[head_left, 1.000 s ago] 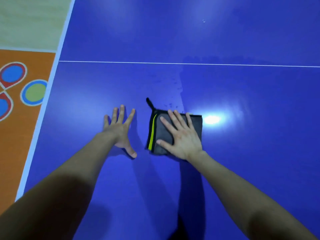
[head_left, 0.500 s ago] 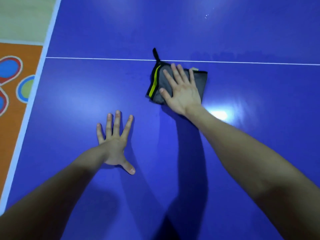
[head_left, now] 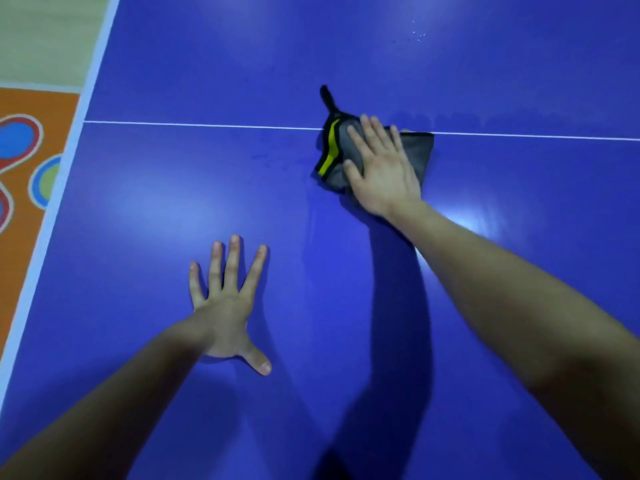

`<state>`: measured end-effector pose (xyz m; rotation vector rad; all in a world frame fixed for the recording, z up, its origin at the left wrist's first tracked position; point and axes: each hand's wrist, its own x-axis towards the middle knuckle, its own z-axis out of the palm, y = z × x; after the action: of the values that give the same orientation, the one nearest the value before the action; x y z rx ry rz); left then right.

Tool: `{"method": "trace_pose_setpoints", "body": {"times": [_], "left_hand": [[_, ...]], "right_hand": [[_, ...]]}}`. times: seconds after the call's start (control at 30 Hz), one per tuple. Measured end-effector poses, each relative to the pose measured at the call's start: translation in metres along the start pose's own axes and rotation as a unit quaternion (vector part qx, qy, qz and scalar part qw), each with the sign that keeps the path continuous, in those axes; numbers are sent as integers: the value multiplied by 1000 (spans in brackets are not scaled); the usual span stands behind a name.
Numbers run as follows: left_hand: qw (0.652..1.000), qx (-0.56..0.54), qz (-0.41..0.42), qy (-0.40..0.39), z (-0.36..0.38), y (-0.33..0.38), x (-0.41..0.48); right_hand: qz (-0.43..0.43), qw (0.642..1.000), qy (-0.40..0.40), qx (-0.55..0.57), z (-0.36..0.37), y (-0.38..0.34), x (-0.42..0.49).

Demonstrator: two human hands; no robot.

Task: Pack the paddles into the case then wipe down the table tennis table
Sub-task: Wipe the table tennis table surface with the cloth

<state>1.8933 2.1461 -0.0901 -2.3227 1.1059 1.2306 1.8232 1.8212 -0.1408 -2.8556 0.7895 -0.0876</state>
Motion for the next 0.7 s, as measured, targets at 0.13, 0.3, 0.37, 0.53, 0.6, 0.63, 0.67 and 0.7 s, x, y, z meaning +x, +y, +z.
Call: {"method": "trace_pose_setpoints", "body": {"times": [0.13, 0.3, 0.37, 0.53, 0.6, 0.63, 0.67, 0.7], "left_hand": [[1000, -2, 1, 0, 0, 0, 0], [1000, 2, -3, 1, -1, 2, -2], [1000, 1, -2, 6, -2, 1, -2], [1000, -1, 2, 6, -1, -3, -2], [1000, -5, 5, 7, 1, -4, 0], [1000, -8, 7, 10, 3, -5, 0], [1000, -7, 9, 12, 4, -6, 1], [1000, -6, 11, 13, 5, -6, 1]], "right_hand": [[28, 1000, 6, -4, -2, 1, 37], [-49, 999, 7, 2, 1, -51, -93], [-113, 993, -44, -9, -3, -71, -159], [-214, 975, -61, -22, -8, -17, -129], [-112, 994, -18, -11, -7, 10, -63], [-41, 999, -11, -6, -8, 20, -30], [22, 1000, -9, -4, -8, 26, -1], [67, 998, -7, -4, -8, 29, 22]]}}
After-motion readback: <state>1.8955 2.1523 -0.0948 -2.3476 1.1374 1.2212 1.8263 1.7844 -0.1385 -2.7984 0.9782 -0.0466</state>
